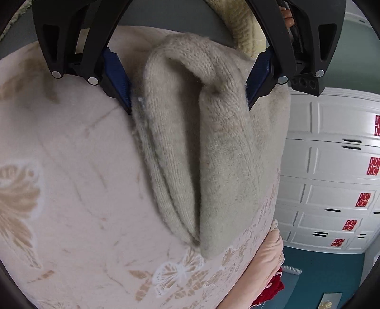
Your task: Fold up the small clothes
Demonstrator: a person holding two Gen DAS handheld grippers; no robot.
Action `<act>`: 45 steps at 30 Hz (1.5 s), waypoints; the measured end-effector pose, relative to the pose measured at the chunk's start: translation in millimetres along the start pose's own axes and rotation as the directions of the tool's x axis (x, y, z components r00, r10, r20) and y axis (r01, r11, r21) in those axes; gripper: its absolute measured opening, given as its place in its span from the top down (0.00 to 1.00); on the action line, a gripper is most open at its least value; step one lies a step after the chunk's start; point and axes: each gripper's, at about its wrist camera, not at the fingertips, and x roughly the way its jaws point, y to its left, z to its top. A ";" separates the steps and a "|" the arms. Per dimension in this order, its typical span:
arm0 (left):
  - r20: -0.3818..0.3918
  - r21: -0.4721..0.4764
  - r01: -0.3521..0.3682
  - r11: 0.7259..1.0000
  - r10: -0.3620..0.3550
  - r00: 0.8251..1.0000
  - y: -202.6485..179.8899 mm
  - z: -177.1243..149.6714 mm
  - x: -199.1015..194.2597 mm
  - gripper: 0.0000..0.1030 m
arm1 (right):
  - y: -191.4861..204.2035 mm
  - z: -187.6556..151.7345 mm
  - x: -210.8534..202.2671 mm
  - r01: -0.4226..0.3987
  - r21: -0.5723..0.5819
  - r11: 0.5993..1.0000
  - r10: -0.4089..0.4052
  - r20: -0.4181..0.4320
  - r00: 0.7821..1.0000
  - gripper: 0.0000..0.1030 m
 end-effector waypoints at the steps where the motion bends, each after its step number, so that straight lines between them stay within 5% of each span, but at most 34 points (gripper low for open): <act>1: 0.006 -0.014 0.018 1.000 -0.018 1.000 0.1 0.4 -4.4 0.66 | 10.9 2.9 1.4 -0.014 -0.016 1.000 0.014 -0.008 1.000 0.64; 6: 0.143 0.164 0.058 0.985 -0.082 0.986 -70.8 27.4 -57.8 0.80 | 128.7 48.0 -49.9 -0.076 -0.273 0.959 0.121 0.152 0.981 0.75; 10: 0.286 0.333 0.084 0.939 -0.185 0.940 -147.8 52.4 -123.0 0.82 | 219.9 71.8 -113.9 -0.085 -0.458 0.885 0.229 0.269 0.935 0.75; 13: 0.320 0.427 0.117 0.896 -0.271 0.908 -179.5 49.9 -155.8 0.83 | 245.7 66.3 -144.4 -0.101 -0.532 0.840 0.295 0.292 0.910 0.75; 16: 0.320 0.453 0.096 0.886 -0.263 0.910 -172.3 34.0 -160.0 0.82 | 221.9 44.4 -138.6 -0.085 -0.528 0.845 0.259 0.265 0.929 0.75; 21: 0.153 0.281 0.020 0.960 -0.066 0.986 -81.8 -10.1 -112.0 0.88 | 103.8 -29.8 -54.6 -0.063 -0.305 0.950 0.075 0.029 0.997 0.72; 24: 0.030 0.154 -0.017 0.988 0.013 0.999 -15.9 -58.6 -94.8 0.94 | 54.6 -75.4 -10.0 -0.008 -0.216 0.976 -0.022 -0.133 0.991 0.71; 28: 0.012 0.084 -0.129 0.988 0.128 0.992 17.1 -75.9 -106.3 0.93 | 32.9 -86.8 -10.0 -0.005 -0.139 0.990 -0.015 -0.145 0.989 0.63; 29: 0.043 0.089 -0.115 0.989 0.111 0.993 12.5 -70.6 -116.4 0.91 | 32.6 -81.5 -18.5 -0.012 -0.122 0.992 -0.003 -0.117 0.993 0.60; 31: 0.115 0.112 -0.089 0.990 0.076 0.990 -2.9 -54.5 -133.6 0.67 | 32.5 -65.7 -36.5 -0.009 -0.110 0.994 0.004 -0.042 0.999 0.52; 32: 0.153 0.115 -0.100 0.988 0.082 0.985 -9.1 -43.1 -137.3 0.34 | 32.6 -56.2 -43.0 -0.014 -0.112 0.994 0.014 -0.007 1.000 0.41; 33: 0.196 0.118 -0.112 0.987 0.087 0.977 -16.4 -31.5 -139.5 0.20 | 31.7 -44.4 -46.0 -0.011 -0.103 0.995 0.014 0.026 1.000 0.32; 35: 0.215 0.159 -0.107 0.981 0.072 0.974 -33.9 -7.8 -129.4 0.20 | 28.5 -18.9 -38.2 -0.003 -0.088 0.996 0.007 0.041 0.999 0.25; 38: 0.228 0.163 -0.146 0.976 0.106 0.968 -53.5 13.9 -108.4 0.20 | 25.2 10.0 -7.7 0.029 -0.030 0.999 -0.029 -0.003 1.000 0.29; 39: 0.230 0.169 -0.145 0.975 0.104 0.968 -60.4 14.1 -102.7 0.20 | 34.9 12.0 -0.7 0.049 -0.051 0.998 -0.050 -0.025 0.998 0.61; 40: 0.229 0.170 -0.144 0.975 0.103 0.968 -63.8 12.4 -101.5 0.20 | 55.1 11.0 0.0 0.100 -0.131 0.986 -0.102 -0.011 0.995 0.76; 42: 0.232 0.197 -0.125 0.972 0.078 0.970 -67.4 4.0 -106.0 0.20 | 106.8 3.0 -4.4 0.131 -0.320 0.938 -0.126 0.036 0.991 0.82; 45: 0.233 0.227 -0.119 0.967 0.065 0.970 -70.4 -9.9 -109.5 0.20 | 179.6 0.4 -13.4 -0.013 -0.479 0.878 0.014 -0.003 1.000 0.84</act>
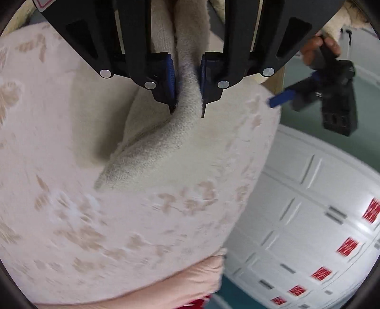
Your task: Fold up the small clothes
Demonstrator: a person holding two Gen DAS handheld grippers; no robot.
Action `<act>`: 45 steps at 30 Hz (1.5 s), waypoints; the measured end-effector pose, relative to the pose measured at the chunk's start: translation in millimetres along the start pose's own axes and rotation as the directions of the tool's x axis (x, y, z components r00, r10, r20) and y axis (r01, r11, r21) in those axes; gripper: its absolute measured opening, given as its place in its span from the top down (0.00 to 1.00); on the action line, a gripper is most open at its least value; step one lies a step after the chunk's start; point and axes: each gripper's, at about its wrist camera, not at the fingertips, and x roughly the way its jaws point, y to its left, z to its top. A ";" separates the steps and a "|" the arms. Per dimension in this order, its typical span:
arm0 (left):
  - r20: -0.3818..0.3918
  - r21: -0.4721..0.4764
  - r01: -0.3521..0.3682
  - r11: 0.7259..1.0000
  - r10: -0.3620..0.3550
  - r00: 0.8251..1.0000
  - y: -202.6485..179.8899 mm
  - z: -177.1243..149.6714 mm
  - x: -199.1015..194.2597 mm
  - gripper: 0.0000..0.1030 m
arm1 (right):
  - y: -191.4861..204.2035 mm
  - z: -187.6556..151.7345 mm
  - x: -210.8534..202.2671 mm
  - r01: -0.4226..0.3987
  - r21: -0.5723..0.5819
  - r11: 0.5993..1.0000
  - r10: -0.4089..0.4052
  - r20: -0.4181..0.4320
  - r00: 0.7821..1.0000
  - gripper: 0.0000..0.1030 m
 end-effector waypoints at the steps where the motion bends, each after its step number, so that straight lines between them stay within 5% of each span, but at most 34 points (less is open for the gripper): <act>1: -0.015 0.013 0.015 1.000 -0.015 1.000 -0.8 -5.4 2.3 0.20 | 15.6 9.7 -2.3 -0.043 -0.041 0.998 0.043 0.011 0.999 0.84; 3: -0.036 0.043 0.019 0.999 -0.017 0.999 -5.1 -15.5 5.8 0.19 | 25.9 24.9 -3.2 -0.088 -0.064 0.994 0.090 0.025 0.996 0.85; 5: -0.051 0.065 0.004 0.998 -0.001 0.999 -10.7 -24.3 7.8 0.18 | 8.2 25.5 1.1 -0.050 -0.037 0.998 0.051 0.014 0.999 0.85; 9: -0.091 0.070 0.026 0.997 -0.020 0.996 -19.1 -37.3 15.7 0.17 | -55.4 -30.1 4.9 0.091 0.129 0.987 -0.082 -0.071 0.994 0.83; 13: -0.137 0.136 0.018 0.991 0.001 0.991 -32.5 -43.9 36.0 0.17 | -102.3 -89.8 -7.4 0.126 0.299 0.946 -0.104 -0.091 0.990 0.78; 16: -0.183 0.168 0.030 0.985 0.002 0.983 -48.8 -49.8 54.7 0.17 | -115.2 -96.8 -26.3 0.110 0.362 0.926 -0.113 -0.012 0.994 0.64; 18: -0.201 0.182 0.046 0.982 -0.008 0.980 -62.0 -55.7 63.9 0.15 | -122.2 -91.0 -29.5 0.138 0.354 0.925 -0.151 0.012 0.988 0.42; 20: -0.224 0.207 0.064 0.976 -0.016 0.975 -74.5 -63.4 74.4 0.12 | -136.1 -89.6 -27.0 0.126 0.373 0.919 -0.138 0.006 0.990 0.41; 25: -0.308 0.252 0.079 0.964 0.002 0.951 -105.6 -95.6 116.6 0.11 | -152.9 -110.4 -34.3 0.089 0.441 0.893 -0.100 0.002 0.995 0.41; 30: -0.297 0.373 -0.045 0.927 0.165 0.941 -128.6 -115.5 160.3 0.11 | -149.4 -136.2 -49.8 0.018 0.471 0.882 -0.028 0.015 0.999 0.41; 34: -0.284 0.398 -0.029 0.917 0.154 0.947 -129.6 -115.9 151.3 0.11 | -143.1 -122.3 -32.4 -0.068 0.472 0.879 0.071 0.011 0.997 0.41; 38: -0.244 0.434 -0.105 0.895 0.229 0.942 -120.9 -113.3 146.8 0.11 | -133.6 -90.9 6.2 -0.043 0.414 0.909 0.076 -0.064 0.995 0.41; 40: -0.236 0.438 -0.114 0.892 0.236 0.943 -120.0 -112.6 147.3 0.11 | -130.1 -78.1 21.2 -0.037 0.392 0.919 0.088 -0.113 0.990 0.52; 41: -0.231 0.444 -0.122 0.888 0.245 0.942 -120.3 -112.4 148.4 0.11 | -124.7 -71.3 24.6 -0.071 0.384 0.921 0.129 -0.129 0.983 0.82; 45: -0.179 0.469 -0.134 0.873 0.242 0.954 -125.6 -107.4 150.9 0.11 | -86.3 -43.4 13.6 -0.192 0.271 0.943 0.236 -0.139 0.962 0.83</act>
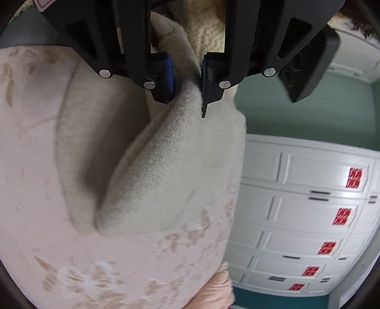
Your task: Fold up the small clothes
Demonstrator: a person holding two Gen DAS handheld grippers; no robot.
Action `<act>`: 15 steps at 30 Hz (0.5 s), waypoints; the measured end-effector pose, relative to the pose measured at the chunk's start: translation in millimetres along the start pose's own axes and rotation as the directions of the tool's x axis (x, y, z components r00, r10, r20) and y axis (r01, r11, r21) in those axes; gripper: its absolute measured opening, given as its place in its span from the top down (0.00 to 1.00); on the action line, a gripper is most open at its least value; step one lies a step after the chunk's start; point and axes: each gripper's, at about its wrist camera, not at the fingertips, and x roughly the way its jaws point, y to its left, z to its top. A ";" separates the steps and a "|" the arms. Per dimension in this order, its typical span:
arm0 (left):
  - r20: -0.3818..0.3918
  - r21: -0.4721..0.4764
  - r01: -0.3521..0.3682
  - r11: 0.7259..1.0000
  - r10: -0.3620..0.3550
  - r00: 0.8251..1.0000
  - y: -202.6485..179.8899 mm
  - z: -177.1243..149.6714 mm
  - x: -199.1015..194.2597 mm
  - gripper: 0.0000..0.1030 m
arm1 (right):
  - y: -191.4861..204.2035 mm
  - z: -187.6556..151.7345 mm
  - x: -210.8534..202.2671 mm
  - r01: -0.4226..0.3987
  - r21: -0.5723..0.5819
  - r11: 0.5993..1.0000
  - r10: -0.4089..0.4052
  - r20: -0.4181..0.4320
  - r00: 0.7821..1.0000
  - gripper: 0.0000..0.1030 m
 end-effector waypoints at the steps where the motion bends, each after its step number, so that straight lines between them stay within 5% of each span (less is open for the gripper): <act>1: 0.019 -0.007 -0.006 1.000 0.006 1.000 2.7 3.8 -1.7 0.11 | 5.2 3.6 0.5 -0.011 -0.016 1.000 0.011 -0.020 1.000 0.82; 2: 0.027 -0.015 -0.004 1.000 0.005 1.000 5.6 7.4 -2.5 0.12 | 9.2 6.7 0.4 0.010 -0.047 0.999 -0.011 -0.026 1.000 0.79; 4: 0.030 -0.045 0.004 0.999 -0.002 1.000 14.2 15.0 -1.1 0.36 | 8.0 8.6 -9.4 0.086 -0.065 0.994 -0.085 0.014 0.996 0.75; 6: -0.011 -0.078 0.033 0.996 -0.034 0.999 29.7 23.0 5.2 0.81 | -4.5 5.6 -29.7 0.052 -0.005 0.999 -0.051 0.076 0.996 0.62; 7: -0.012 -0.118 0.051 0.992 -0.052 0.999 39.9 25.5 3.6 0.81 | -12.2 1.4 -45.2 0.033 0.023 0.999 -0.035 0.134 0.990 0.61; 9: 0.017 -0.178 0.097 0.979 -0.096 0.995 57.3 29.2 -9.1 0.83 | -31.1 -11.0 -73.9 0.058 0.076 0.995 -0.075 0.240 0.968 0.36; 10: 0.042 -0.198 0.113 0.974 -0.107 0.993 64.0 29.0 -19.6 0.84 | -43.4 -17.9 -81.9 0.093 0.113 0.989 -0.120 0.263 0.957 0.33; 12: 0.113 -0.238 0.161 0.958 -0.137 0.984 80.3 31.1 -47.9 0.84 | -71.4 -31.4 -80.2 0.136 0.197 0.971 -0.177 0.208 0.962 0.32; 15: 0.222 -0.299 0.202 0.933 -0.138 0.965 111.1 32.6 -101.8 0.85 | -98.1 -61.3 -51.3 0.105 0.249 0.963 -0.129 0.083 0.988 0.32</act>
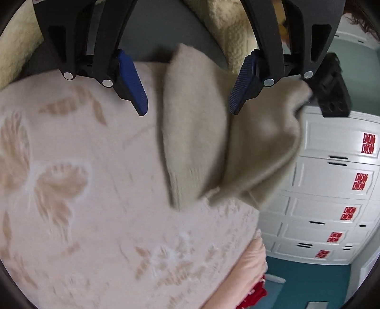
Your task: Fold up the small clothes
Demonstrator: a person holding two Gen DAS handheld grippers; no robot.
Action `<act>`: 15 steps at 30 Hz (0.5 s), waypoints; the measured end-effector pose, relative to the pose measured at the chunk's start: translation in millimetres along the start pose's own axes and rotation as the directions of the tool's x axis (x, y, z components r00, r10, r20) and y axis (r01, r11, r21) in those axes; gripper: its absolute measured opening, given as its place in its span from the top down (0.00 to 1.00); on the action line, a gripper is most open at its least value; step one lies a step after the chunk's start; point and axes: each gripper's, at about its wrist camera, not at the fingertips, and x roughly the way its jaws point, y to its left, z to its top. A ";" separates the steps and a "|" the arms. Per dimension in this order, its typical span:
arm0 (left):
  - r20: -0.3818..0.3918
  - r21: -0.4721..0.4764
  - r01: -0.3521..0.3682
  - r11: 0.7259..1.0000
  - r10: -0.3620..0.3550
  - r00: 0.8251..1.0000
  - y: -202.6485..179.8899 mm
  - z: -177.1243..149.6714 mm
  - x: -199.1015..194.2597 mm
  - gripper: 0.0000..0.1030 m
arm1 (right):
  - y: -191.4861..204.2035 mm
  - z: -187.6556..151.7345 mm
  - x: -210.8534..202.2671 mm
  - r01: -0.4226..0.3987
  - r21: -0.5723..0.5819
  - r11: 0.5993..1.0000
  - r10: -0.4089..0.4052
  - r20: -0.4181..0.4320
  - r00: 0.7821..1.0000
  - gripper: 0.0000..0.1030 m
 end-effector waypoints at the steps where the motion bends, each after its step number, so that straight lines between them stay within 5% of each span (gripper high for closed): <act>1: 0.027 -0.007 -0.011 1.000 0.011 1.000 5.9 4.9 -18.2 0.85 | -5.7 -7.7 11.7 -0.013 0.014 1.000 0.013 -0.028 1.000 0.32; 5: 0.070 -0.018 -0.035 0.999 0.036 0.997 19.8 6.9 -60.4 0.85 | -9.0 -0.5 33.3 -0.031 0.037 0.999 0.029 0.063 0.998 0.32; 7: 0.067 -0.020 -0.037 0.999 0.038 0.997 19.1 6.7 -60.4 0.85 | 11.6 16.8 41.0 -0.017 -0.024 1.000 0.019 0.092 0.996 0.42; 8: 0.068 -0.024 -0.037 0.999 0.039 0.997 20.0 5.2 -60.3 0.85 | 29.8 25.6 46.2 0.029 -0.079 0.996 -0.022 0.087 0.996 0.73; 9: 0.066 -0.028 -0.033 0.999 0.035 0.997 22.7 3.5 -61.7 0.85 | 52.4 31.4 50.3 0.057 -0.144 0.988 -0.047 0.078 0.996 0.90; 13: 0.066 -0.051 -0.020 0.999 0.023 0.998 28.4 -2.7 -68.3 0.85 | 164.9 16.6 50.7 -0.170 -0.476 0.863 0.157 -0.067 0.985 0.90; 15: 0.072 -0.060 -0.025 0.998 0.029 0.997 31.1 -7.7 -77.1 0.85 | 192.8 4.3 65.0 -0.201 -0.589 0.782 0.140 -0.149 0.979 0.89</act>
